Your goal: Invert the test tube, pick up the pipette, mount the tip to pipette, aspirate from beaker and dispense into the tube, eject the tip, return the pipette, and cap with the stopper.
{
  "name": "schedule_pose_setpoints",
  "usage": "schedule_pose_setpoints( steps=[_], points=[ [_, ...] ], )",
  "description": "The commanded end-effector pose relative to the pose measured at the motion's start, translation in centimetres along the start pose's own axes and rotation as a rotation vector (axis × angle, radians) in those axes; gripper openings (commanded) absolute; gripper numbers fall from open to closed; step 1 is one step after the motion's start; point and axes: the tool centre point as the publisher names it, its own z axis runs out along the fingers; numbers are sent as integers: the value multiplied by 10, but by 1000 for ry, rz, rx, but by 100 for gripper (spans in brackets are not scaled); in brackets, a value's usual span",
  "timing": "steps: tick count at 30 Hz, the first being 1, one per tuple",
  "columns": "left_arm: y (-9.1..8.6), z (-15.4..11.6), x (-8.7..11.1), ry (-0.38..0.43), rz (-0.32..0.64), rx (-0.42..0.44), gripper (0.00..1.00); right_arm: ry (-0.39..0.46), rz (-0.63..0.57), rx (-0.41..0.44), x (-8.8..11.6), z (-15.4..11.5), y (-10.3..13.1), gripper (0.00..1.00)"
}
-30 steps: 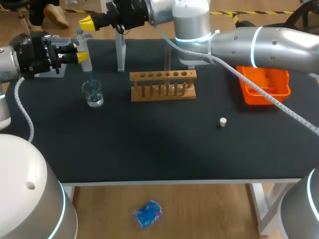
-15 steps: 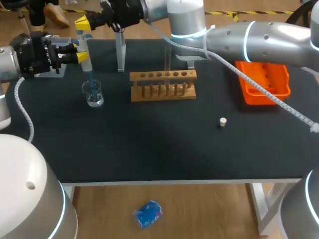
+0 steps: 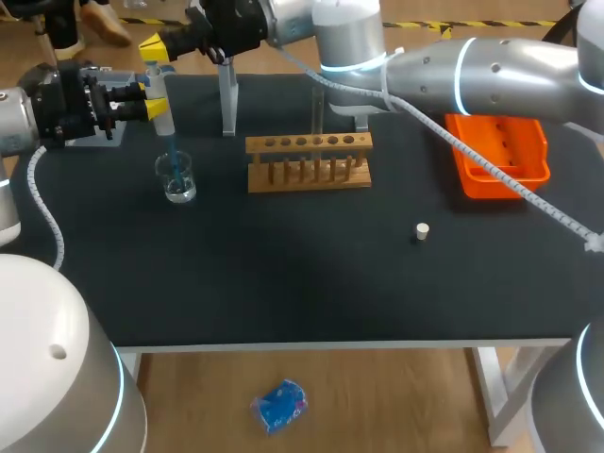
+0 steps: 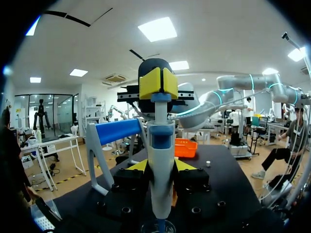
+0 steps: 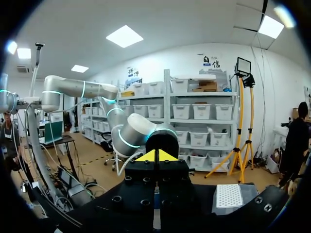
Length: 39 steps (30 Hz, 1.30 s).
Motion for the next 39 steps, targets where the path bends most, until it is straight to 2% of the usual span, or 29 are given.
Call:
schedule_pose_setpoints(
  steps=[1,39],
  points=[
    [0,0,0,-1,1,0,0,16,1,-1,-5,-1,-2,0],
    [0,0,0,-1,1,0,0,10,50,12,-3,-1,-22,0]
  ],
)
